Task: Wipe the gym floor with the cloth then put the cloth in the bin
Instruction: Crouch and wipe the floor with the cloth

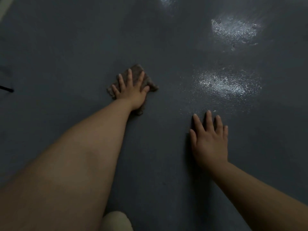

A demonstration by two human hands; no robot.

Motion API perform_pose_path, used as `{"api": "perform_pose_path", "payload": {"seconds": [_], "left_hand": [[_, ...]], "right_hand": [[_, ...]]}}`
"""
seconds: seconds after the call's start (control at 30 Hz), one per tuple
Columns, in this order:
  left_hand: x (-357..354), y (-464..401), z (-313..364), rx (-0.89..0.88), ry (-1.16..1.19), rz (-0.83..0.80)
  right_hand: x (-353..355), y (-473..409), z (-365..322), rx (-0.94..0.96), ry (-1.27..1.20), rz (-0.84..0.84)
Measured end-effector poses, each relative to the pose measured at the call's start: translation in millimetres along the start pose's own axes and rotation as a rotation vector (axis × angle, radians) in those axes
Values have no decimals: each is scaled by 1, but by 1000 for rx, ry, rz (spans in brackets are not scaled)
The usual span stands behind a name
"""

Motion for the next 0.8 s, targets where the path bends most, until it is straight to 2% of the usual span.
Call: {"api": "perform_pose_path", "payload": {"seconds": [0.13, 0.3, 0.37, 0.47, 0.53, 0.57, 0.7, 0.8], "left_hand": [[4, 10, -49, 242, 133, 71], [-21, 91, -124, 595, 249, 169], [-39, 129, -133, 691, 276, 195], [-61, 162, -110, 769, 314, 209], [-72, 167, -74, 710, 281, 200], [-78, 167, -50, 627, 230, 185], [-99, 165, 56, 68, -12, 46], [-96, 154, 73, -229, -159, -62]], "right_hand": [[2, 0, 0, 20, -42, 52], [1, -1, 1, 9, 3, 14], [1, 1, 0, 14, -7, 11], [1, 3, -1, 17, -4, 3], [0, 7, 0, 25, 2, -1], [-1, 10, 1, 31, 3, -4], [-5, 22, 3, 52, -15, -12], [-10, 29, 4, 67, 5, -17]]}}
Point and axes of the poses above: each hand's wrist, its own y-axis away from the middle knuckle, its own x-axis out of the back of the hand, z = x × y, the point moved 6 cm from there along -y, towards the middle knuckle, and after that the axes turned 12 degrees about -x, right-handed, at the moved point
